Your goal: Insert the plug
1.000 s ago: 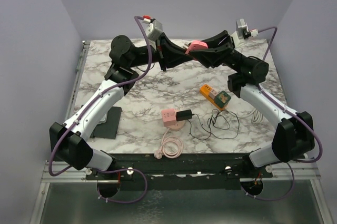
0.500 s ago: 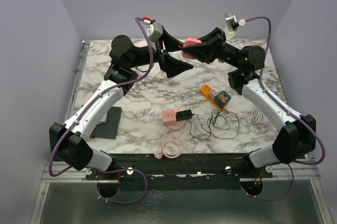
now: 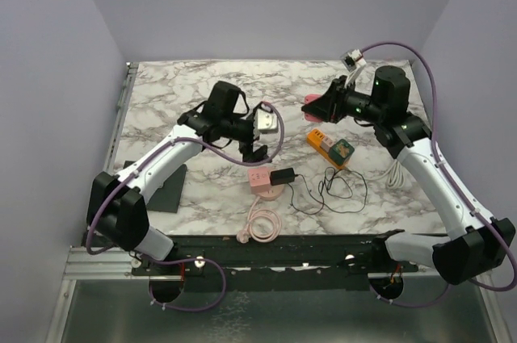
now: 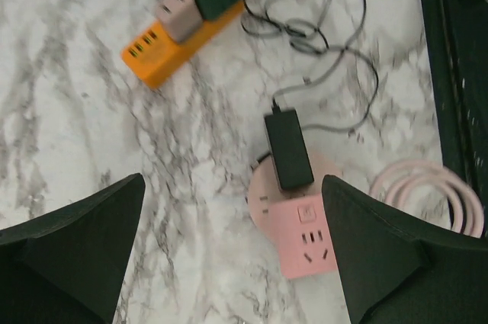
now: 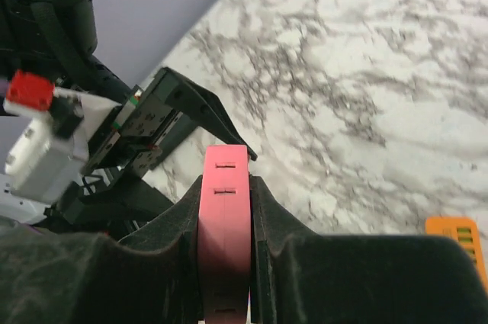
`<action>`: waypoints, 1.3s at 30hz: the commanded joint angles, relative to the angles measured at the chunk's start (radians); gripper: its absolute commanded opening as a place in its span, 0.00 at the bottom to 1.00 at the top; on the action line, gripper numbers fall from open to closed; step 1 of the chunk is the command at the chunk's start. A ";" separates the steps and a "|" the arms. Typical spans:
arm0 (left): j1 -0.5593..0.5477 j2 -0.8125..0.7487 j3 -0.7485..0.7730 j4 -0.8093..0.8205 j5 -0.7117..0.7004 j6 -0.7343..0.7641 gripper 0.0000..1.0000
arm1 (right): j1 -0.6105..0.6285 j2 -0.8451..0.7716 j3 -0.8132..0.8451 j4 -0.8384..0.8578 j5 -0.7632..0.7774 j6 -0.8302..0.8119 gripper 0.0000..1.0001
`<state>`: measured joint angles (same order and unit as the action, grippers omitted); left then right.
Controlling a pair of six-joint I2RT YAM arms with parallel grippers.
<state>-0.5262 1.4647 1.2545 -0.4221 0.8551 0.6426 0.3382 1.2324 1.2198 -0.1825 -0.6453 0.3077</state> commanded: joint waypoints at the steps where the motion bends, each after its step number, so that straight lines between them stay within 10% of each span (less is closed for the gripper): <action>1: -0.020 0.049 -0.031 -0.384 -0.095 0.598 0.99 | -0.002 -0.058 -0.038 -0.260 0.102 -0.102 0.01; 5: -0.020 0.122 0.018 -0.669 -0.145 1.079 0.99 | -0.004 -0.092 -0.062 -0.305 0.107 -0.122 0.01; 12: -0.053 0.250 0.100 -0.826 -0.244 1.429 0.99 | -0.004 -0.094 -0.064 -0.314 0.058 -0.109 0.01; 30: -0.164 0.284 0.083 -0.707 -0.249 1.477 0.99 | -0.005 -0.099 -0.141 -0.268 -0.031 -0.085 0.01; 39: -0.187 0.338 0.146 -0.703 -0.336 1.230 0.47 | -0.006 -0.105 -0.145 -0.268 -0.036 -0.091 0.01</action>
<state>-0.7063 1.7580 1.3598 -1.1332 0.5667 2.0312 0.3382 1.1545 1.0801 -0.4648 -0.6537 0.2165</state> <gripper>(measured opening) 0.649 0.234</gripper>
